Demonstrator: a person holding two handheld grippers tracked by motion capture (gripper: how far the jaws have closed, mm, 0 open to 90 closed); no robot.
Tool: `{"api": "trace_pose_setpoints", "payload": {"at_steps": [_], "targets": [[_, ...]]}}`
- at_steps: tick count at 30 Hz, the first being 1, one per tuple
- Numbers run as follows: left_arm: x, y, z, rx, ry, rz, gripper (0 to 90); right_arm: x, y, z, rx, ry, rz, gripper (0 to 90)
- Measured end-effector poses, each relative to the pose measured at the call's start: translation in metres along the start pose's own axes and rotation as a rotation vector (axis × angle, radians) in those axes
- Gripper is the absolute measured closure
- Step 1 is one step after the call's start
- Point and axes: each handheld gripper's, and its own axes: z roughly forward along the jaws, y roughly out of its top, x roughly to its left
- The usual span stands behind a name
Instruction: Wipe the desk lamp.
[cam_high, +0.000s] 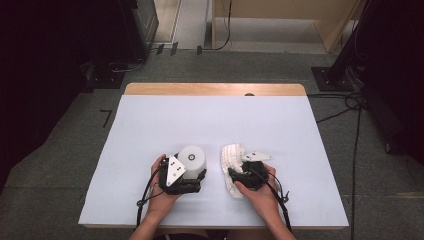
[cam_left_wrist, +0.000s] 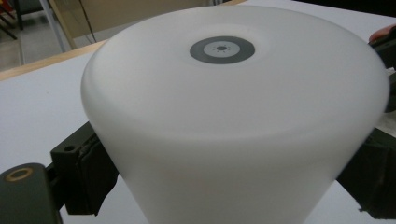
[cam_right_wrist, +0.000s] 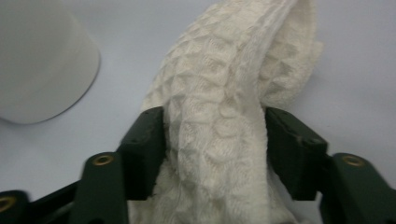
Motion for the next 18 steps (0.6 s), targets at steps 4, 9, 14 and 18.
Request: {"api": "trace_pose_setpoints", "payload": {"at_steps": [4, 9, 14, 18], "targets": [[0.003, 0.002, 0.0, -0.004, -0.027, -0.017, 8.4, -0.001, 0.0, 0.0, 0.005, 0.083, 0.006, 68.6], [0.005, 0.008, -0.002, -0.011, -0.073, -0.059, 8.6, 0.012, 0.001, -0.007, -0.056, 0.188, -0.049, 75.1], [0.008, 0.012, -0.006, -0.036, -0.103, -0.096, 8.8, 0.042, 0.003, -0.008, -0.084, 0.2, -0.138, 75.8], [0.007, 0.012, -0.007, -0.035, -0.125, -0.095, 8.8, 0.053, 0.005, -0.019, -0.169, 0.207, -0.18, 76.1]]}}
